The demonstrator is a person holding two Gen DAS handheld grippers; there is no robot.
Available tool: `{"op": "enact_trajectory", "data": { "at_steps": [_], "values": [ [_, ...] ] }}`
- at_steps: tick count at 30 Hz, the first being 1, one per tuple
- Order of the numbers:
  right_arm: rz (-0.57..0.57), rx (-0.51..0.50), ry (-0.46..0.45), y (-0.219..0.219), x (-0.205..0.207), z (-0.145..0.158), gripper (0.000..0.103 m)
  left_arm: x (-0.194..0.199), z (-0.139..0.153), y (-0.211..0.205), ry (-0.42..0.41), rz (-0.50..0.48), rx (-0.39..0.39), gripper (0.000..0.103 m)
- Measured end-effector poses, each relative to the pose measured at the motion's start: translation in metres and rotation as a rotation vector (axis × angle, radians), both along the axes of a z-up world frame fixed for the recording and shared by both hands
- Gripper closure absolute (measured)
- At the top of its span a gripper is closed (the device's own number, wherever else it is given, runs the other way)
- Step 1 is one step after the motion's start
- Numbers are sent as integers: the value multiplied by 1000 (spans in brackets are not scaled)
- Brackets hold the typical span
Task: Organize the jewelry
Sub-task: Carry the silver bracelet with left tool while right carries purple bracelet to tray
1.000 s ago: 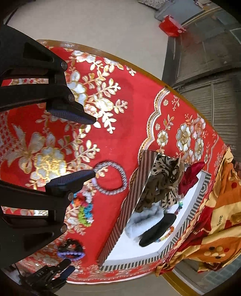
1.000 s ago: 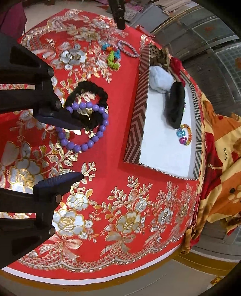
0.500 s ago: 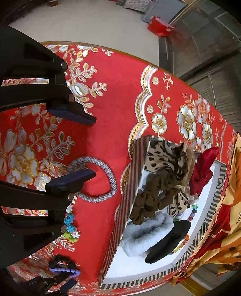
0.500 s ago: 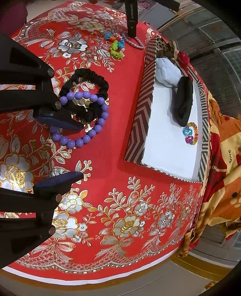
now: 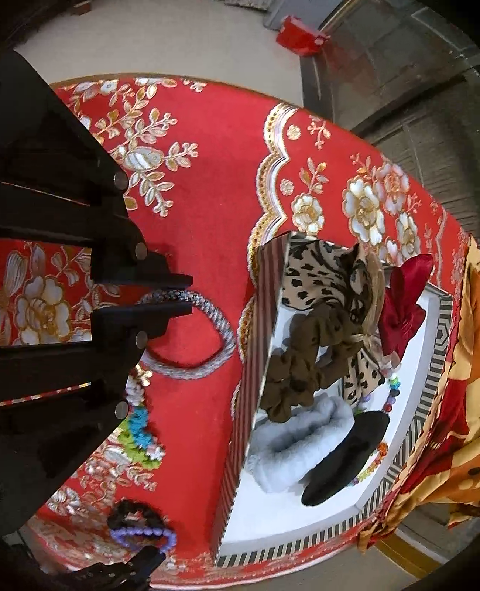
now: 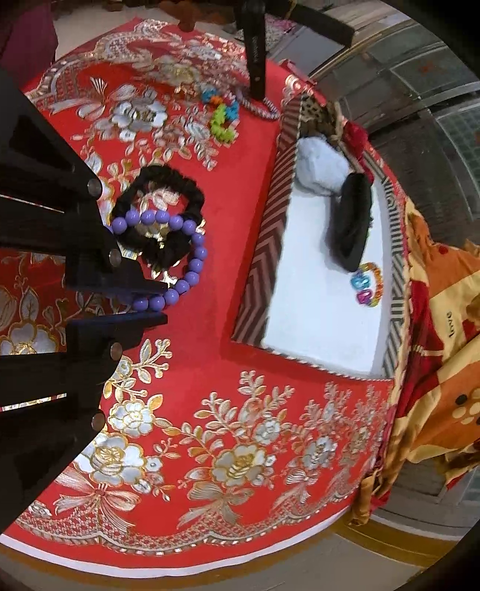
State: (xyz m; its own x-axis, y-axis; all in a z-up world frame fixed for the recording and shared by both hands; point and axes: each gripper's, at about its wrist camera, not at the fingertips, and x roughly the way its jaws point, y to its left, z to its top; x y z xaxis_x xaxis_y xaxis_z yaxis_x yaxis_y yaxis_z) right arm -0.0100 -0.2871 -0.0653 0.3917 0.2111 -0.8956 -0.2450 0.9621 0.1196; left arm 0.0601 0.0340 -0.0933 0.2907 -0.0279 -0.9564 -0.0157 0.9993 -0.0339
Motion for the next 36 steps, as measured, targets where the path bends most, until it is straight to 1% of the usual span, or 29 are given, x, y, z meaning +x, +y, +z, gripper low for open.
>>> {"op": "enact_trajectory", "data": {
  "at_steps": [2,5,10,15,19,23,28,36],
  "values": [
    [1,20,-18,-1,-1,10,94,-3,5,6,3,14,-38,97],
    [2,69,-48,-3,-4,32,94,-8,20,11,-22,14,-55,97],
    [11,108,-94,-2,-5,62,94,-17,50,13,-78,-5,-64,97],
    [13,119,-133,-2,-3,86,94,-20,78,3,-123,-39,-86,97],
    [4,126,-159,-9,4,102,94,-17,91,-13,-150,-79,-93,97],
    [3,113,-187,-11,11,115,94,-11,98,-31,-161,-106,-86,97],
    [-3,97,-201,-14,21,122,94,-1,105,-55,-180,-150,-76,97],
    [12,67,-218,-13,47,129,94,13,102,-93,-185,-214,-57,97]
  ]
}}
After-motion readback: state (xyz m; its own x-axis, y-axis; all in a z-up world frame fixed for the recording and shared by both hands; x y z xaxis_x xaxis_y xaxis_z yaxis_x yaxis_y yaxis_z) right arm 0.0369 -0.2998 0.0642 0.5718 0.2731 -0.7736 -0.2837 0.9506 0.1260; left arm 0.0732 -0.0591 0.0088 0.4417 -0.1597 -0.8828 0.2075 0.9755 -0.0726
